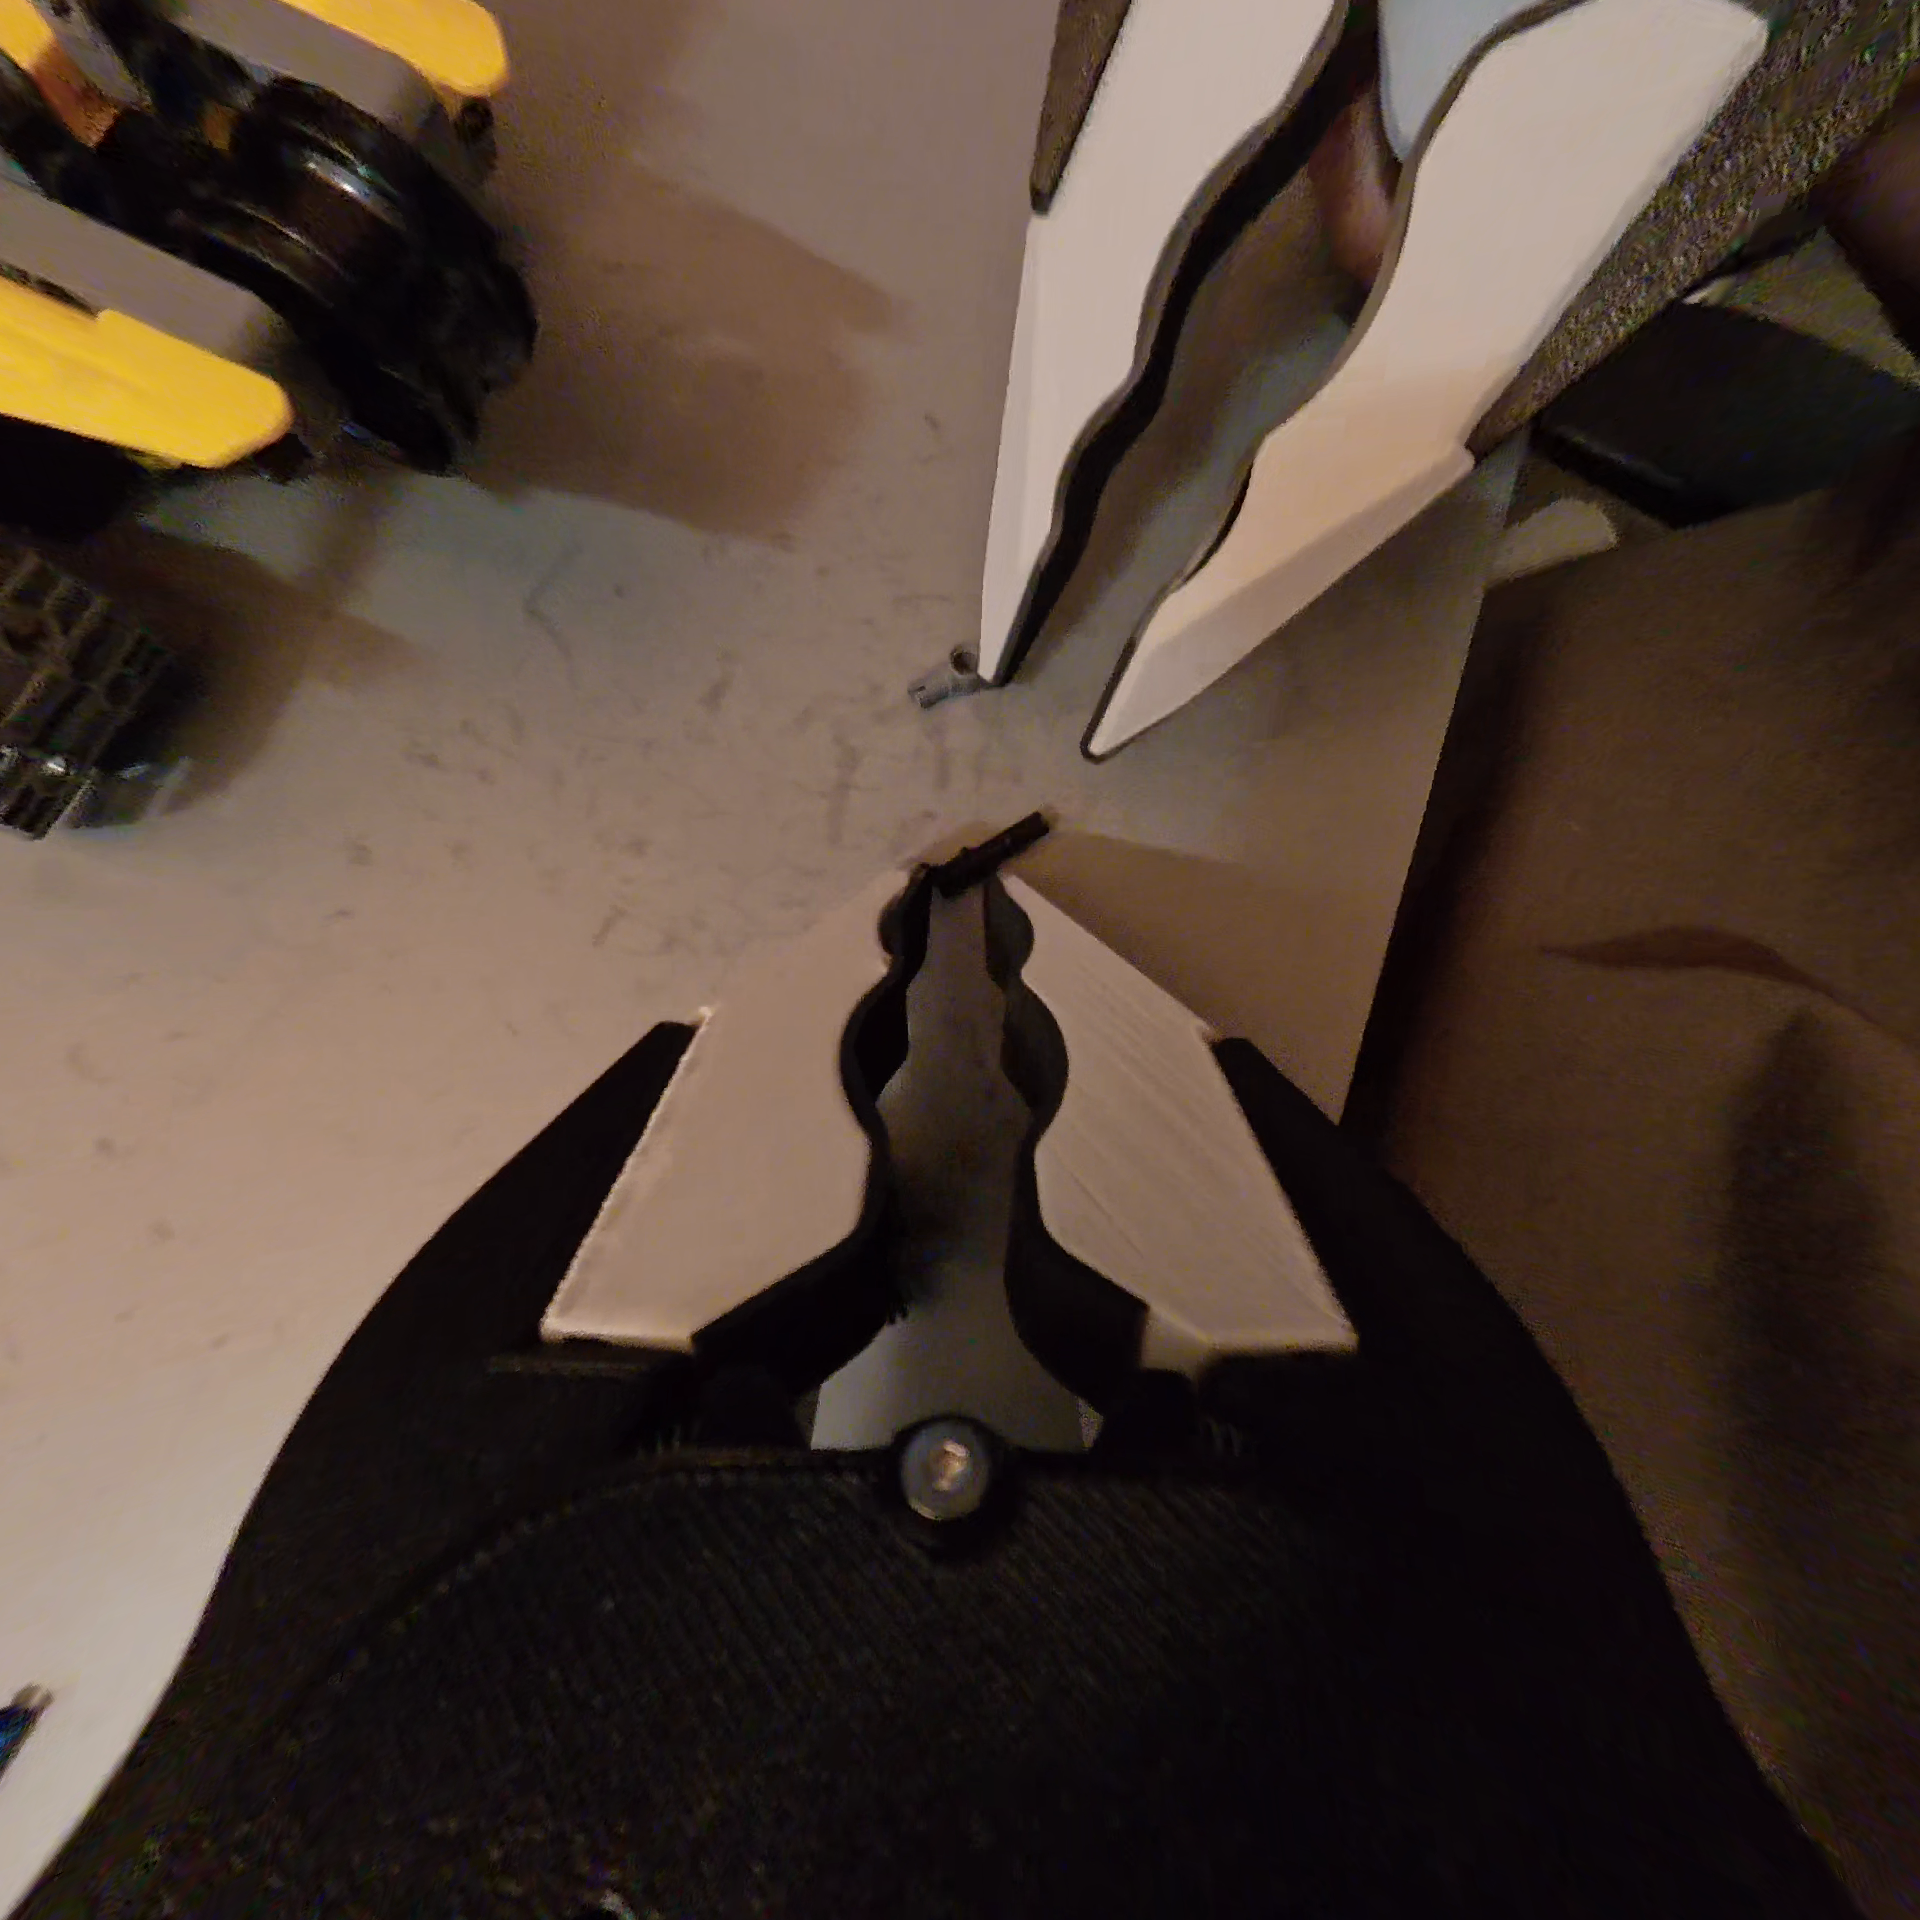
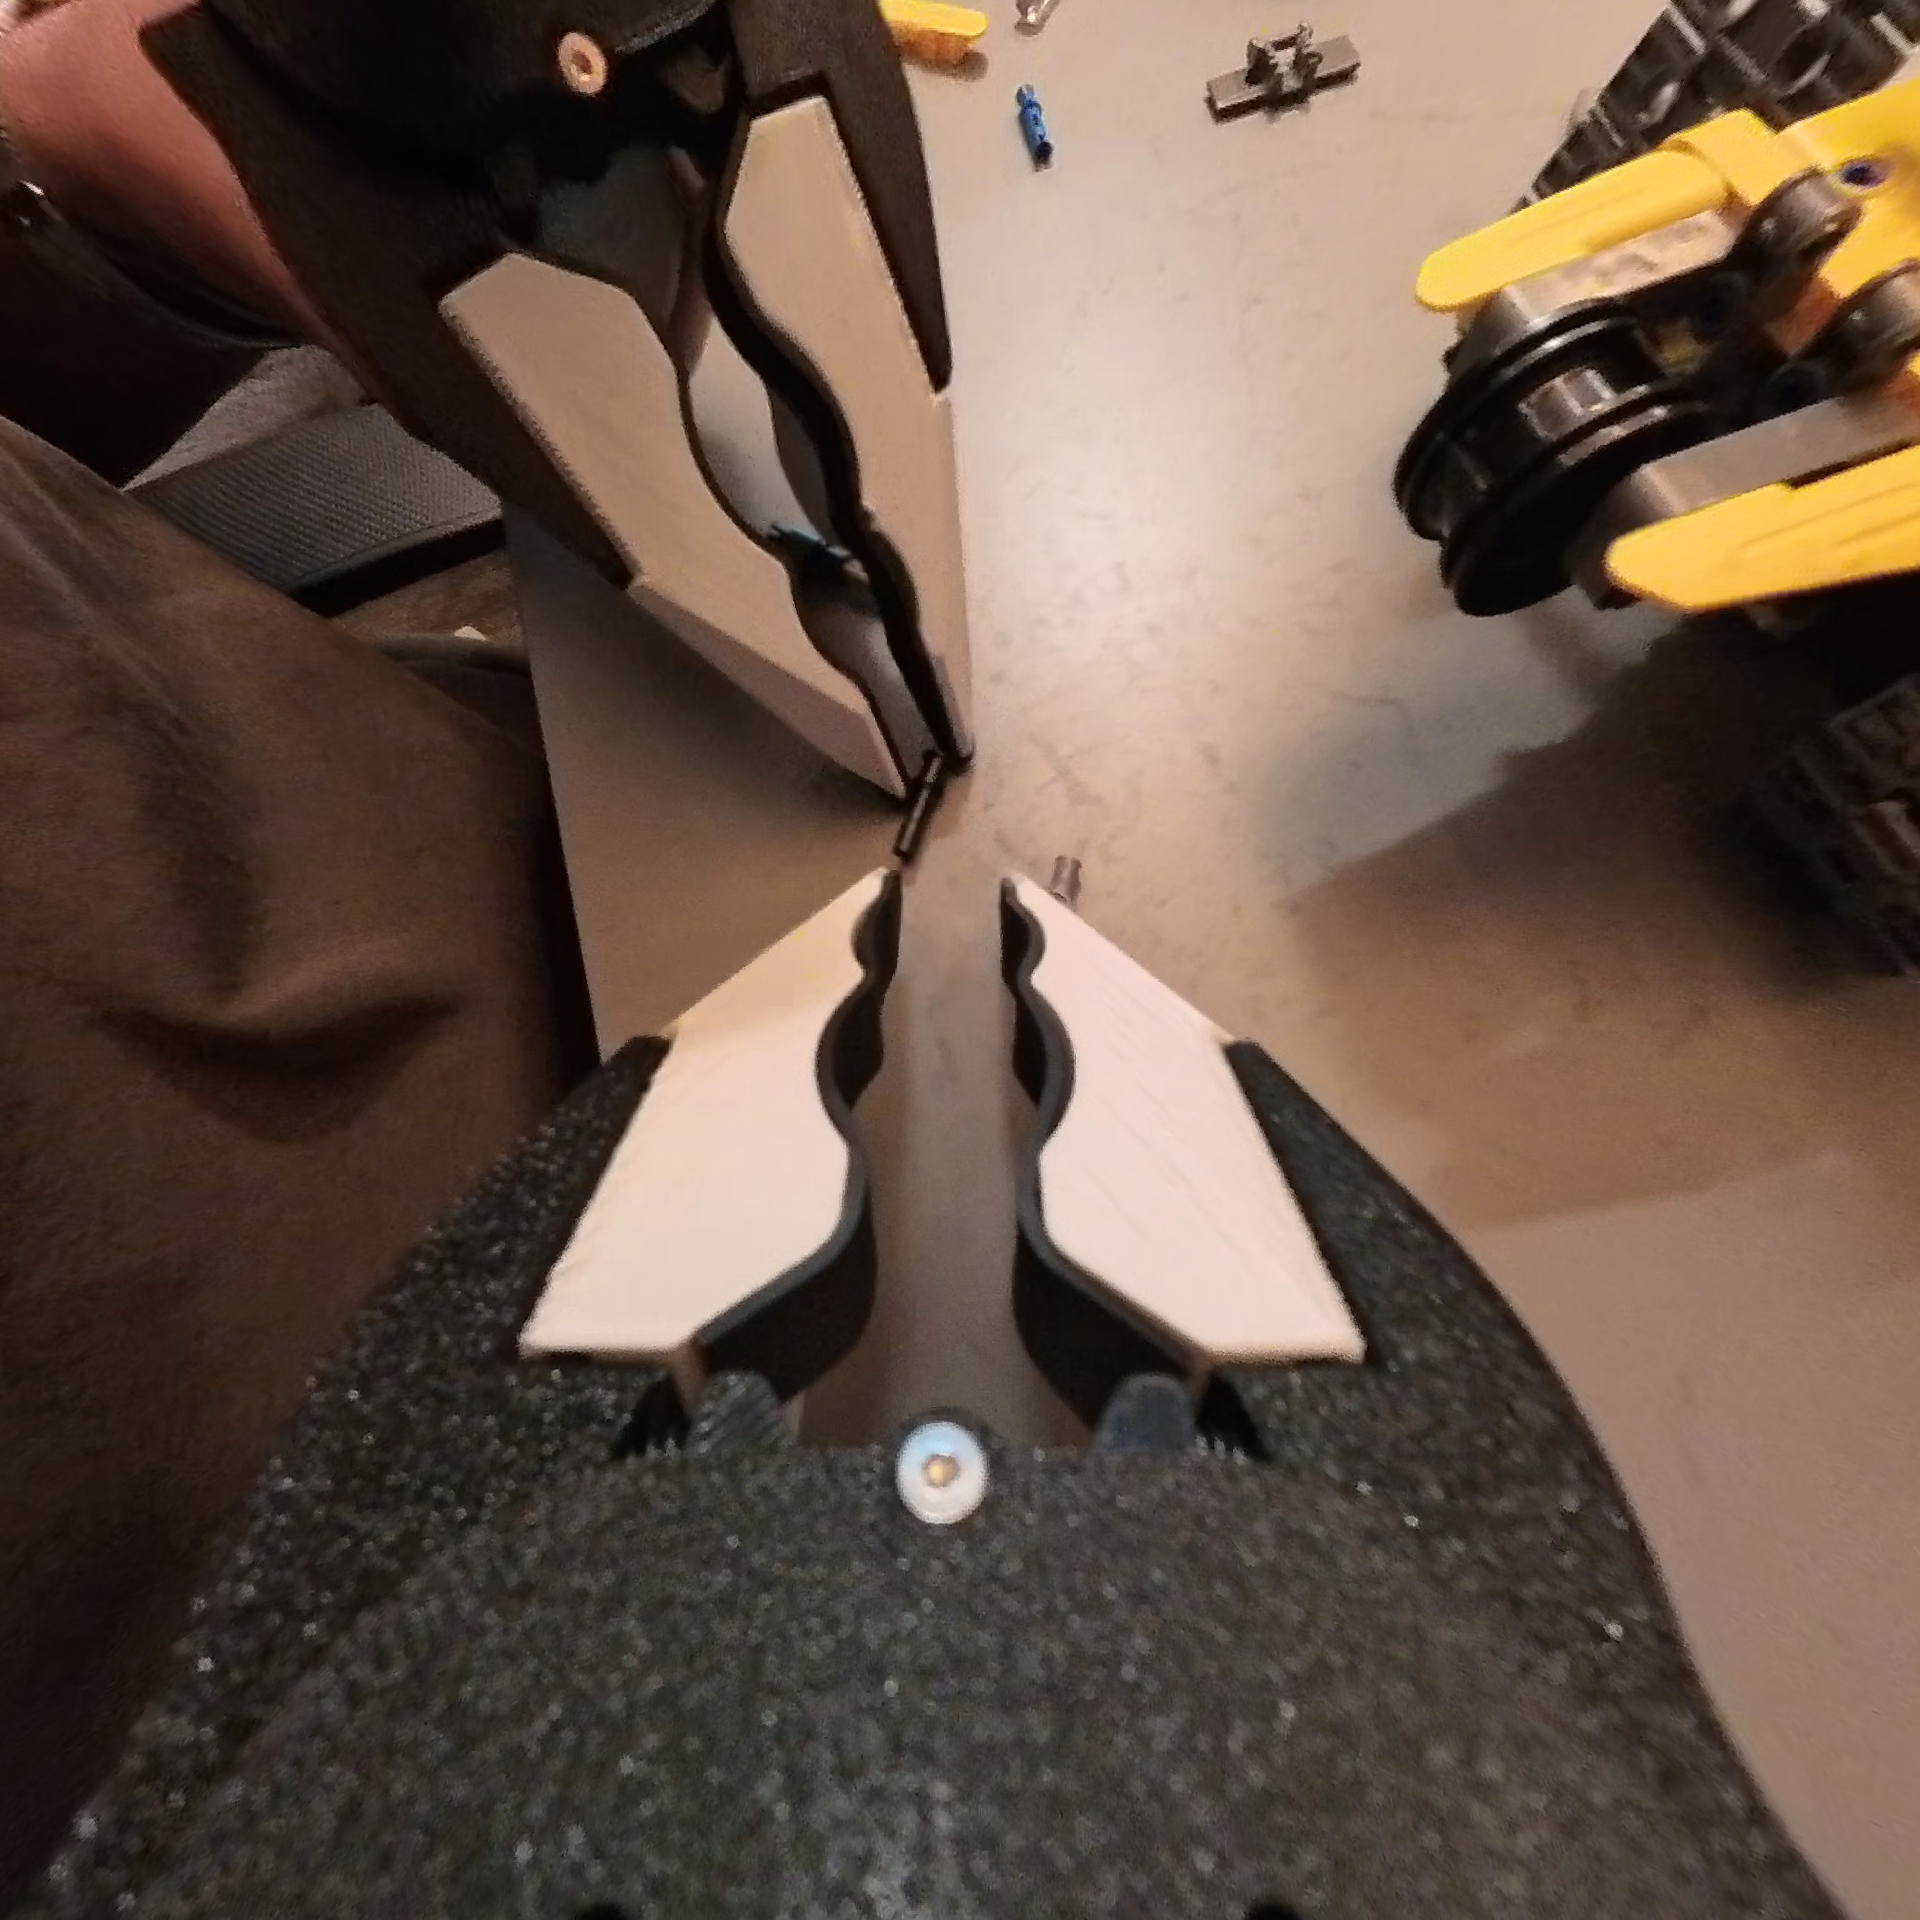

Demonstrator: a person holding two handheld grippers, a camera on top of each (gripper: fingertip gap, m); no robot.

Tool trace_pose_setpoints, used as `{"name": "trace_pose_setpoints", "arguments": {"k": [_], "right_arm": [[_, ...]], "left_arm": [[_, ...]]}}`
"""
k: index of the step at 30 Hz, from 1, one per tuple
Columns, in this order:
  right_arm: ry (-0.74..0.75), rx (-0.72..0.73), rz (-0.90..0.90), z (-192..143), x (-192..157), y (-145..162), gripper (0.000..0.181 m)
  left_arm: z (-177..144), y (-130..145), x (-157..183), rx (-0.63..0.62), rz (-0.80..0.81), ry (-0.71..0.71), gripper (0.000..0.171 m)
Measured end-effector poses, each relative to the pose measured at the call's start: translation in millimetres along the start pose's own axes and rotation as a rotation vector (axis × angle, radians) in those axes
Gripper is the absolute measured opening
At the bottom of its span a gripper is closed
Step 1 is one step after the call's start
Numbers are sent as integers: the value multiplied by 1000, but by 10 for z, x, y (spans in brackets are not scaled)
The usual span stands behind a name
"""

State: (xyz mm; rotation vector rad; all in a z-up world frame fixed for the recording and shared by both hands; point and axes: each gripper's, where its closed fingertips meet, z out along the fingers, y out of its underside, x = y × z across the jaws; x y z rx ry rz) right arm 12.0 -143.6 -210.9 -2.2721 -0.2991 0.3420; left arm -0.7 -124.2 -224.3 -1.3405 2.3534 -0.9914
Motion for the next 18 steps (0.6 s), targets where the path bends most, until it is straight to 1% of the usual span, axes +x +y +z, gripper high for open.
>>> {"name": "trace_pose_setpoints", "arguments": {"k": [6,9,11,15,18], "right_arm": [[32,36,21,-119,99,-30,18],[9,84,13,-133,37,-114,18],[11,106,-37,-117,-14,-164,17],[65,78,-132,-49,-27,-164,13],[48,54,-140,8,-50,-131,11]], "left_arm": [[-17,-22,16,19,-12,18,7],[-49,-96,25,55,-10,19,7],[-59,-130,25,70,-17,22,7],[-68,-173,31,91,-25,36,7],[-88,-202,34,102,-17,34,7]]}}
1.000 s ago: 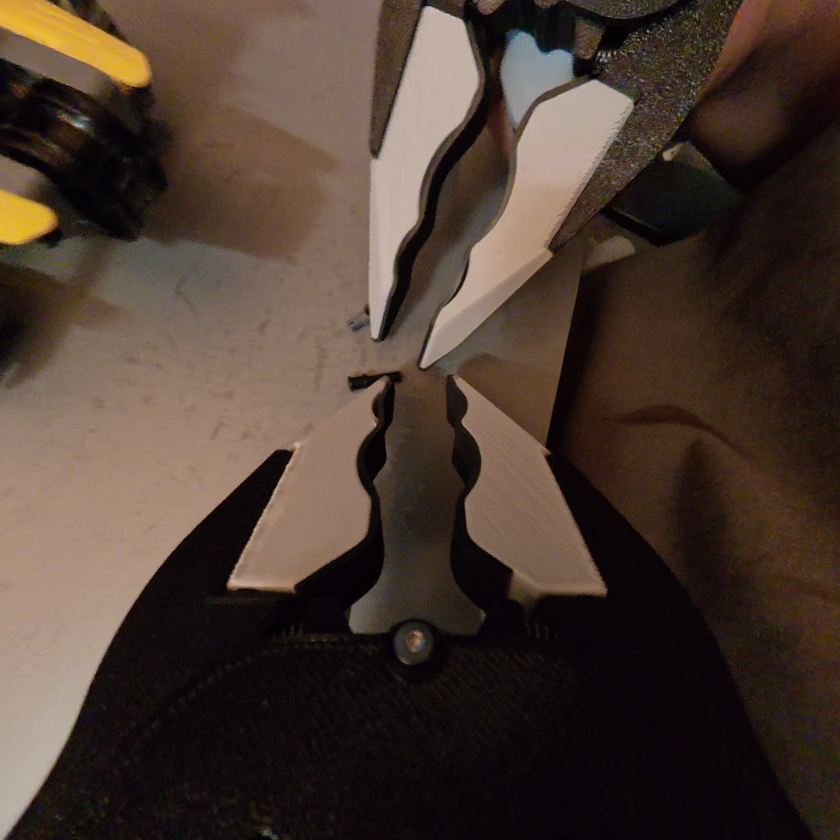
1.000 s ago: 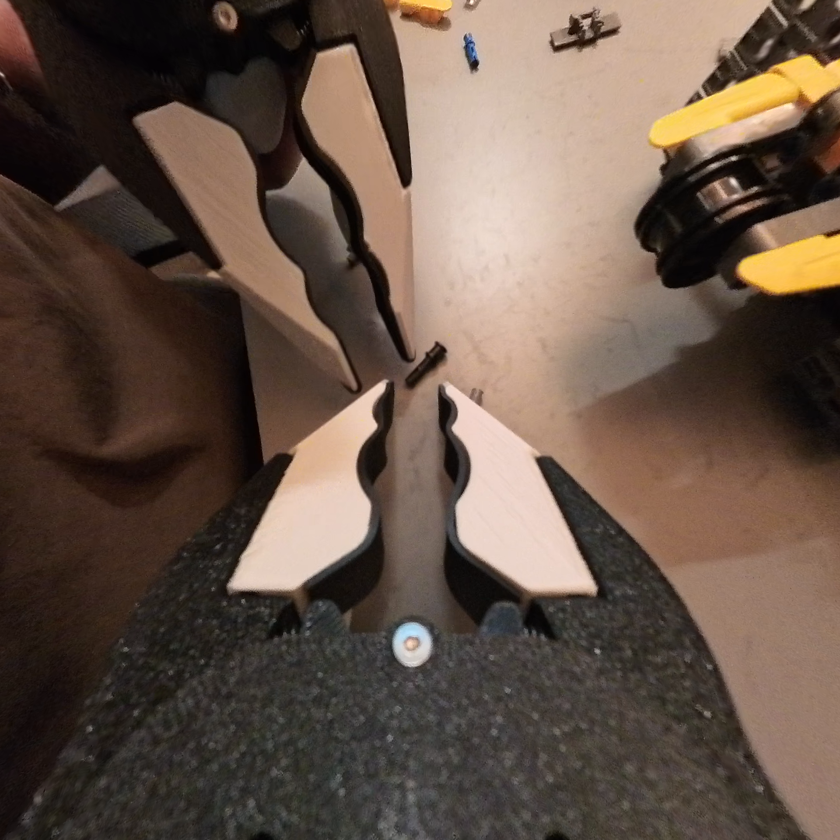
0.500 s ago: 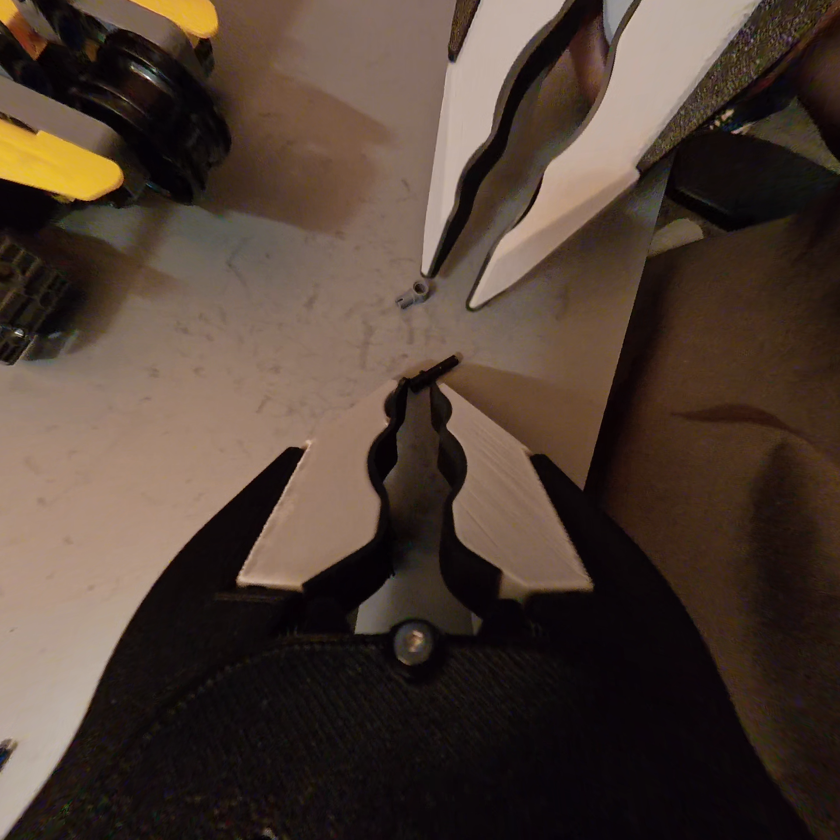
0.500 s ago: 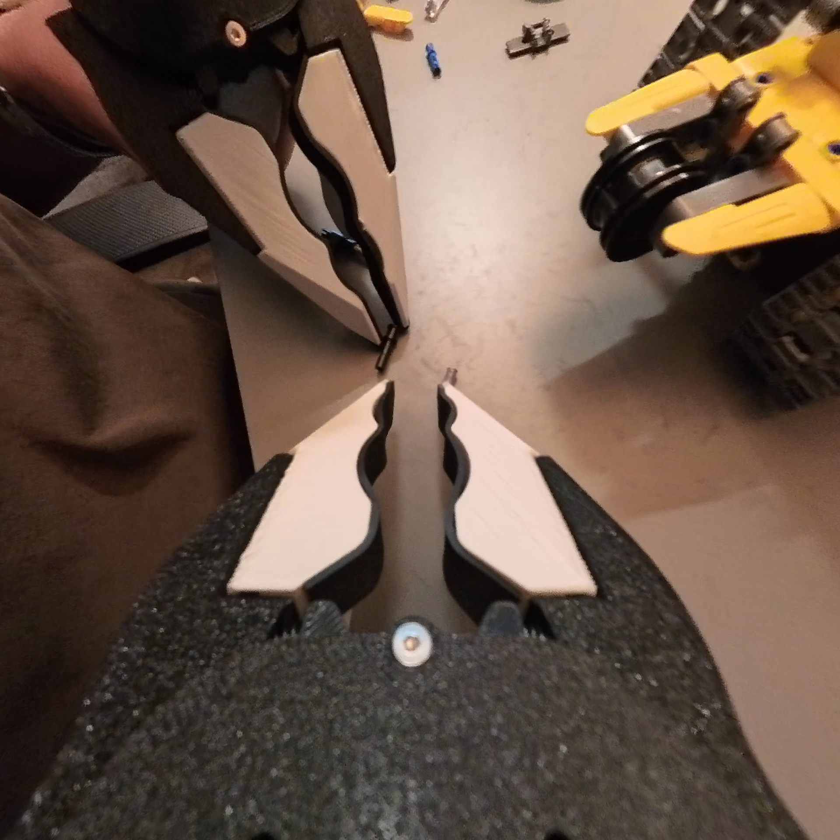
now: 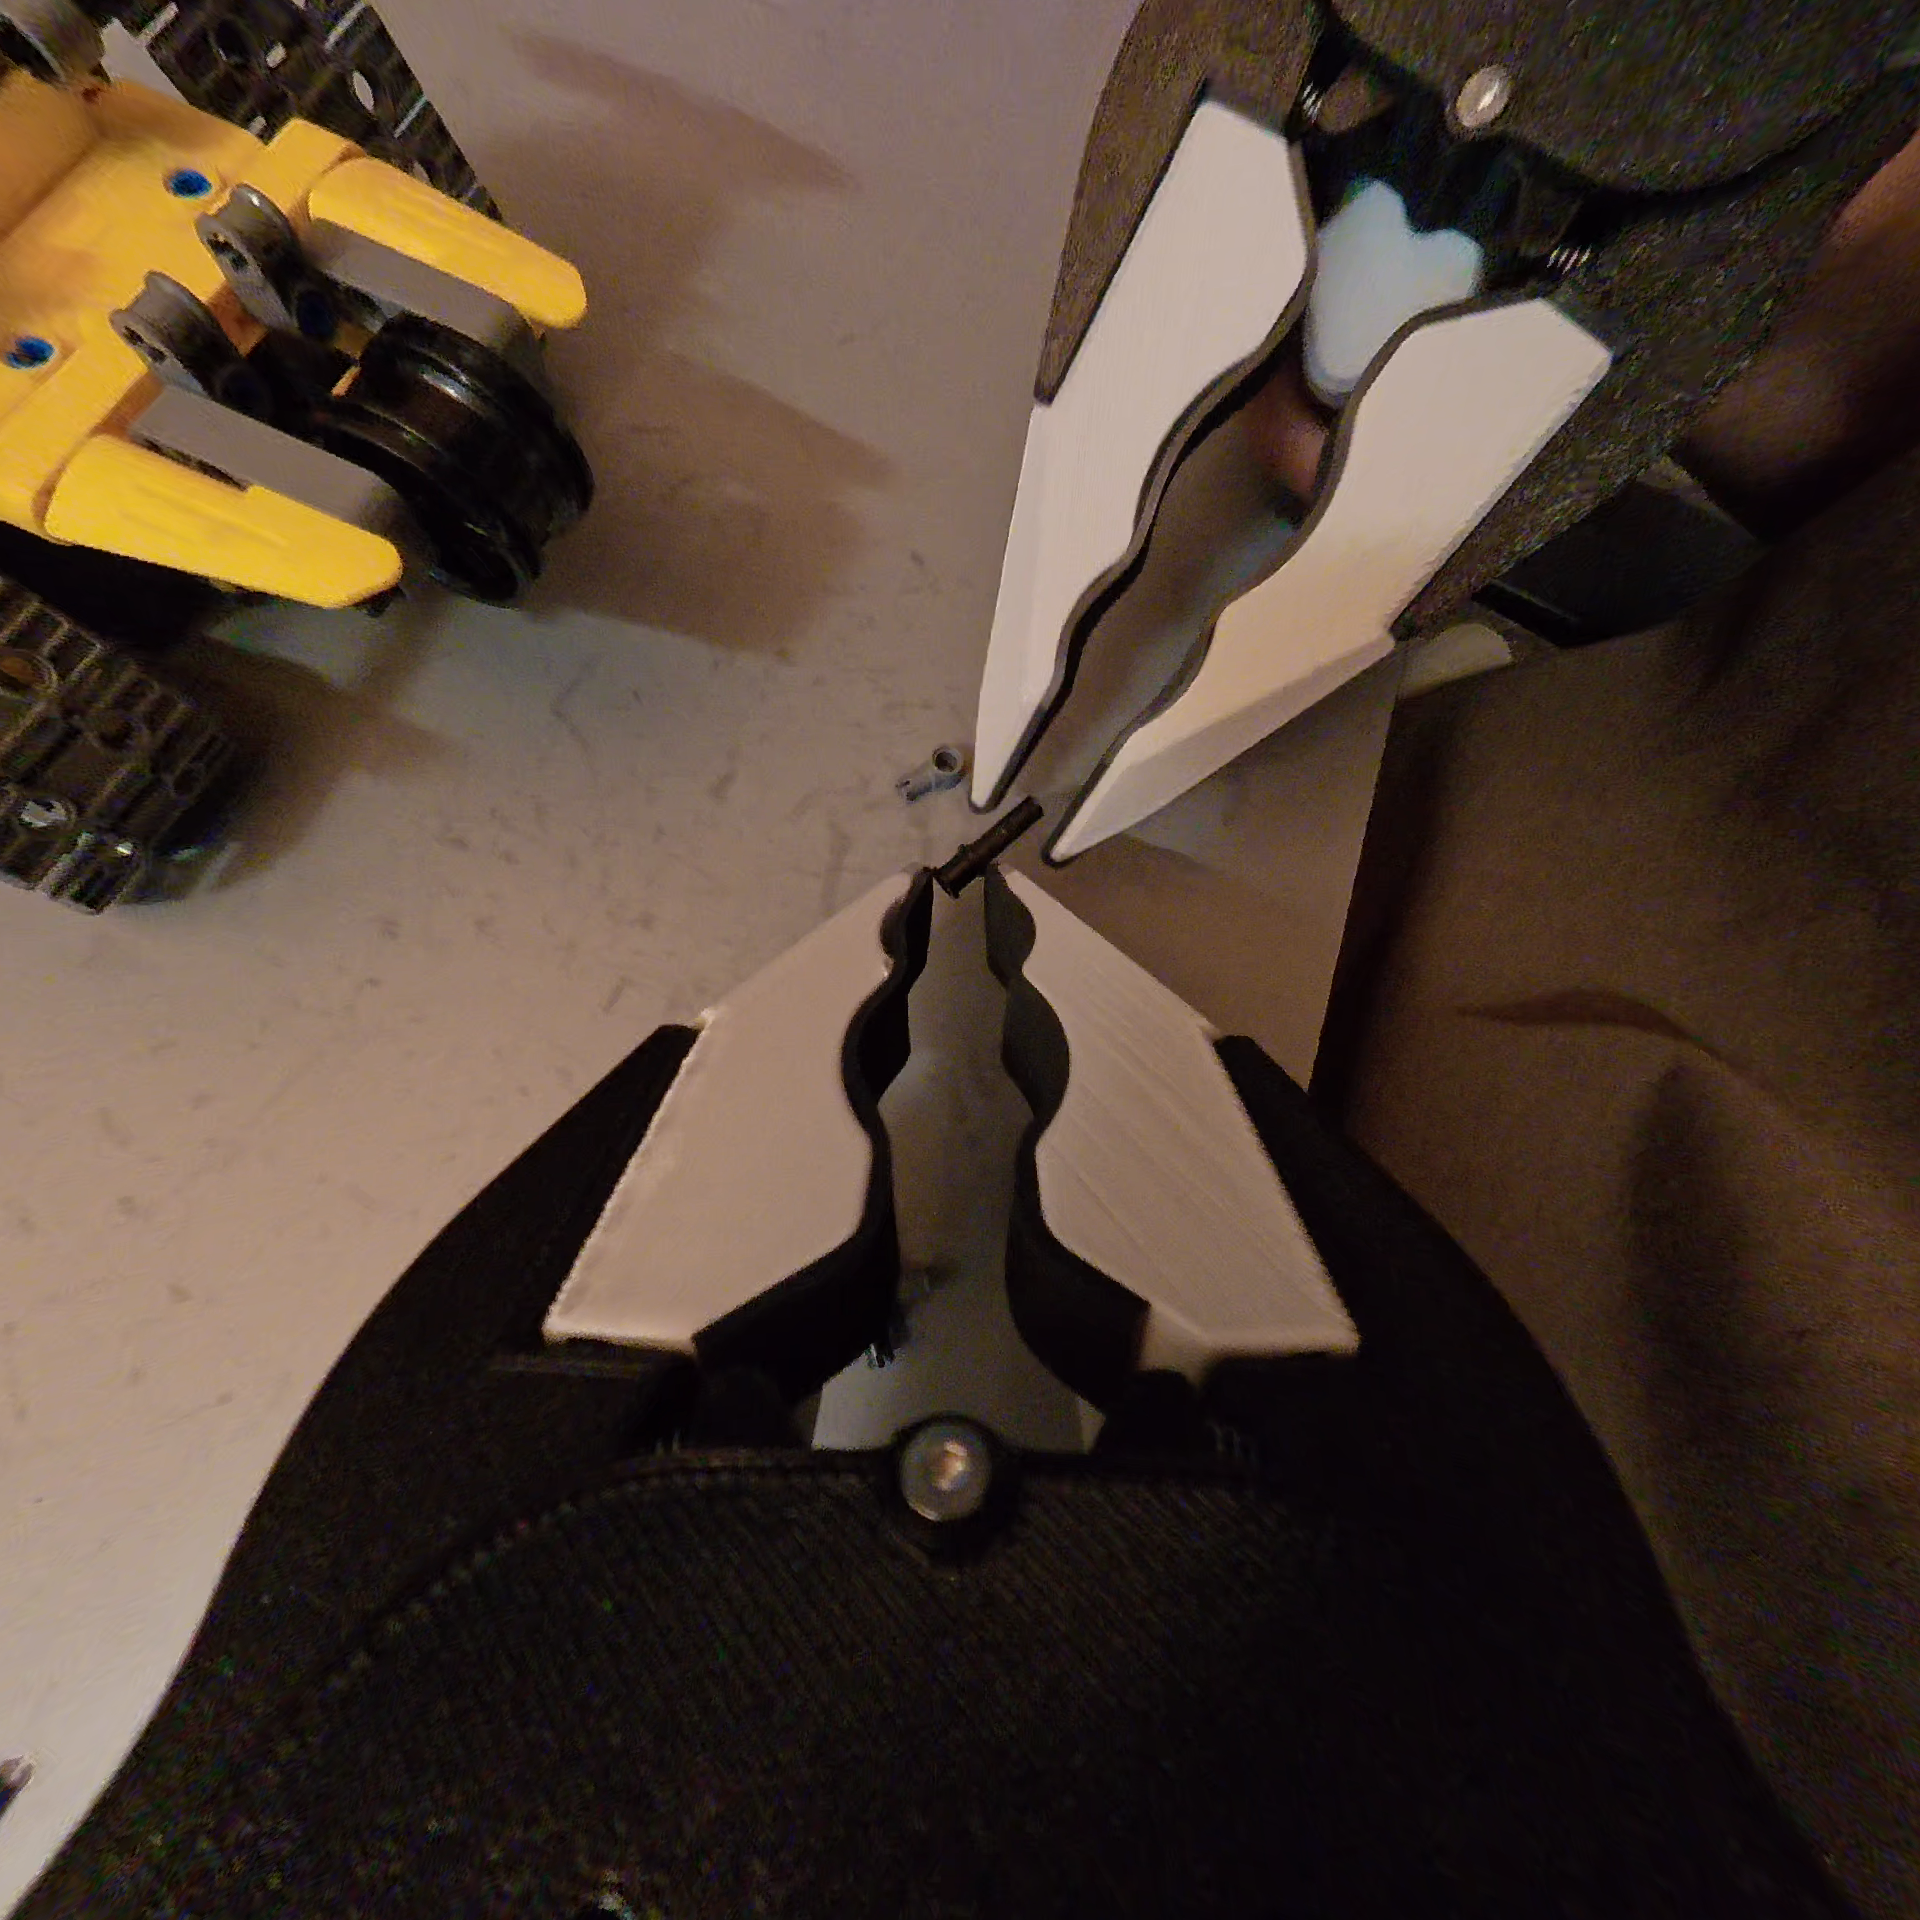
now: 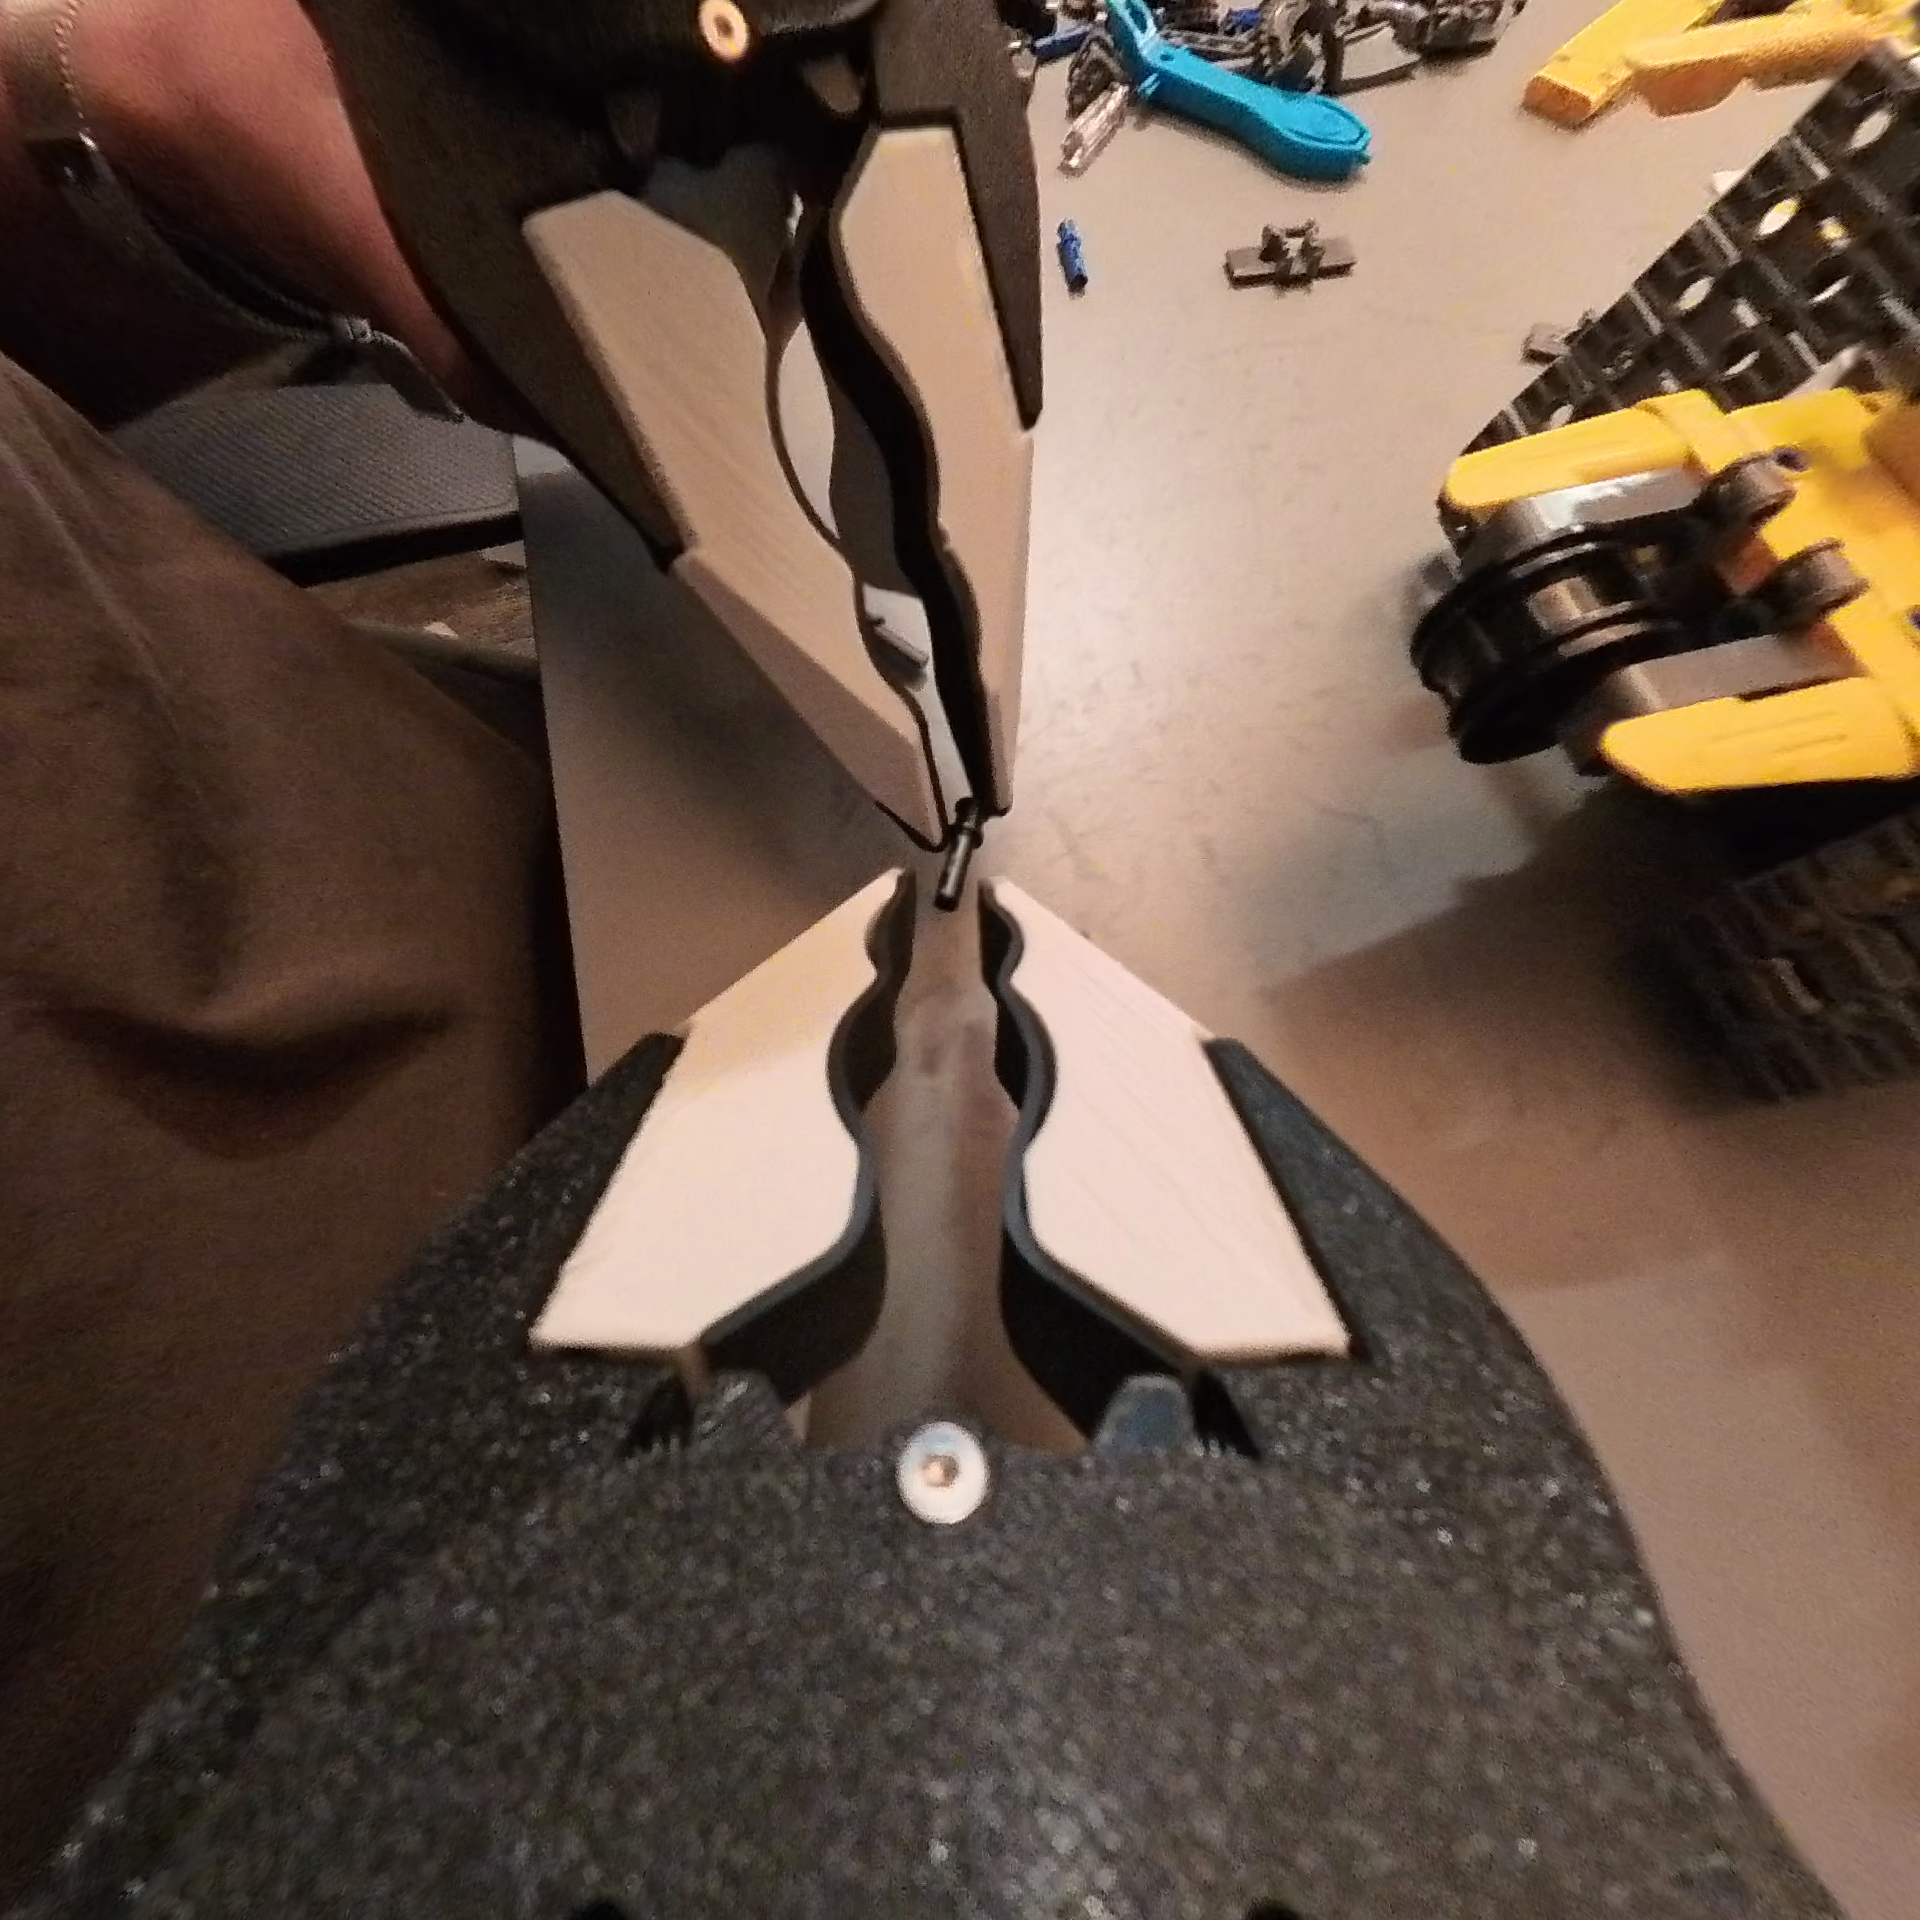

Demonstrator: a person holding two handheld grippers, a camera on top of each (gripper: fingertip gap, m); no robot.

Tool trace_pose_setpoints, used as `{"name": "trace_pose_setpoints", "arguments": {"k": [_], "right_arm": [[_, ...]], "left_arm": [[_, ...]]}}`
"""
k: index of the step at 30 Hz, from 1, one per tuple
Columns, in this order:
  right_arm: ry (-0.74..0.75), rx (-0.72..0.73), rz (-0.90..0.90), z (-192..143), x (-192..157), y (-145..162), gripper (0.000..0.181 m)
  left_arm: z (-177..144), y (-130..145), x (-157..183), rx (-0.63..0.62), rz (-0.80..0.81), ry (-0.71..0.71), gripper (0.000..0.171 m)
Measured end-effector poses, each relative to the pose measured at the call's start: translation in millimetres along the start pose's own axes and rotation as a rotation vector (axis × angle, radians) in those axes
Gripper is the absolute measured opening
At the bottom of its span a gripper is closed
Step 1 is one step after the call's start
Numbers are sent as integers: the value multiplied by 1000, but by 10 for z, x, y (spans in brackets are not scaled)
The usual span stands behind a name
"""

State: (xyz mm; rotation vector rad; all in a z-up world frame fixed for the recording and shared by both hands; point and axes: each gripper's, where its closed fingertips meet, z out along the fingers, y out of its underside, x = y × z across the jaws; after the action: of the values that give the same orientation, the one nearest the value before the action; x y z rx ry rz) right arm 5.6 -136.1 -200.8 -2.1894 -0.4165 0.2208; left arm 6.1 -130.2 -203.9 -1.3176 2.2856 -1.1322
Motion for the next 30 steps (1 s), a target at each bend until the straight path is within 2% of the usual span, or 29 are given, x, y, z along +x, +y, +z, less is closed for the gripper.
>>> {"name": "trace_pose_setpoints", "arguments": {"k": [2,7,13,17,20,22,26,28,30], "right_arm": [[-6,-12,-6,16,-5,17,5],[-7,-2,-2,15,13,12,4],[14,66,-8,-19,45,-72,3],[-1,106,7,-26,28,-153,4],[25,175,19,-71,72,-265,4],[57,248,34,-130,126,-367,4],[105,392,20,-255,156,-565,4],[105,410,3,-252,126,-597,4],[101,407,-3,-232,97,-605,4]], "left_arm": [[-17,-32,9,16,5,-1,7],[-41,-62,7,52,-11,13,8],[-133,-238,83,205,-129,145,13],[-226,-385,144,293,-132,197,15],[-278,-459,22,352,-109,99,35],[-308,-468,-18,382,-105,64,35],[-395,-557,59,495,-167,142,22],[-465,-612,97,550,-195,209,9],[-503,-630,104,567,-219,260,6]]}}
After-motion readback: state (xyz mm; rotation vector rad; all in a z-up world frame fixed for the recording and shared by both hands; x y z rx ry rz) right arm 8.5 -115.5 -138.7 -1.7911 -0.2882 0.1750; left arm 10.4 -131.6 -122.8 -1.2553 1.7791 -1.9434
